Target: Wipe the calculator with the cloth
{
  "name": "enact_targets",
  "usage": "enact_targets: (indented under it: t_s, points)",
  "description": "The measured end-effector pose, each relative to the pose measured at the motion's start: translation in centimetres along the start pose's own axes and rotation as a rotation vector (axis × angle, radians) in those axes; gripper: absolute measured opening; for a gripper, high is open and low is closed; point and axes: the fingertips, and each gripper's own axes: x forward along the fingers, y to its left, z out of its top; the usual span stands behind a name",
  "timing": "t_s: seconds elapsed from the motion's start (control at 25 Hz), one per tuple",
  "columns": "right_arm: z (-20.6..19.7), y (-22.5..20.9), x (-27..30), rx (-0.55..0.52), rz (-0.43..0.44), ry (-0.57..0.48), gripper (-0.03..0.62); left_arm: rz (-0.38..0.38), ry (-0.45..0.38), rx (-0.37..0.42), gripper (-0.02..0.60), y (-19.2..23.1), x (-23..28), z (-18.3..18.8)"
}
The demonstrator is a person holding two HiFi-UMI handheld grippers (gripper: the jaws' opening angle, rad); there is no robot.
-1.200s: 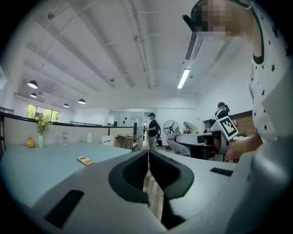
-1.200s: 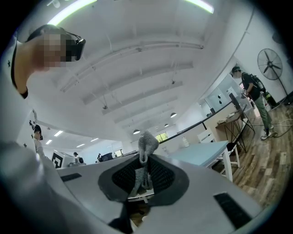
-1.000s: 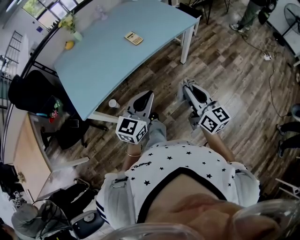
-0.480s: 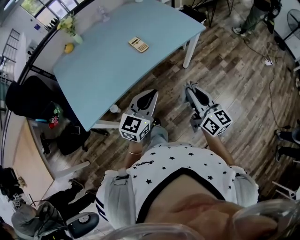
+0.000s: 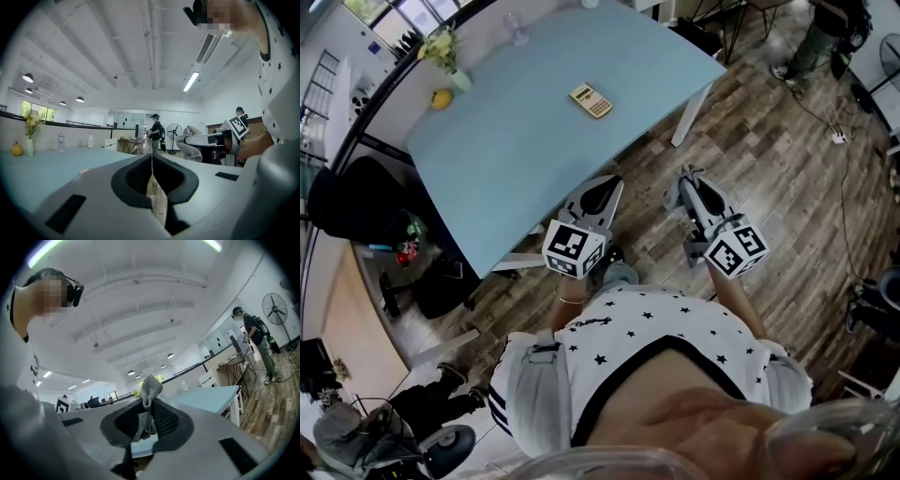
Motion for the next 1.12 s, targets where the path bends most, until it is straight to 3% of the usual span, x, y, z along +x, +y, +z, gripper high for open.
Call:
enact_targets:
  t_s: [0.56, 0.88, 1.12]
  points:
    - [-0.1, -0.8, 7.0, 0.045, -0.056, -0.03, 0.051, -0.062, -0.015, 0.023, 0.031, 6.8, 1.5, 1.0]
    - [-0.3, 0.9, 11.3, 0.033, 0.013, -0.006, 0.051, 0.0, -0.038, -0.016, 0.031, 11.2, 0.1, 1.1]
    - [-0.4, -0.5, 14.2, 0.05, 0.055, 0.033, 0.051, 0.05, -0.031, -0.024, 0.031, 13.1, 0.7, 1.0]
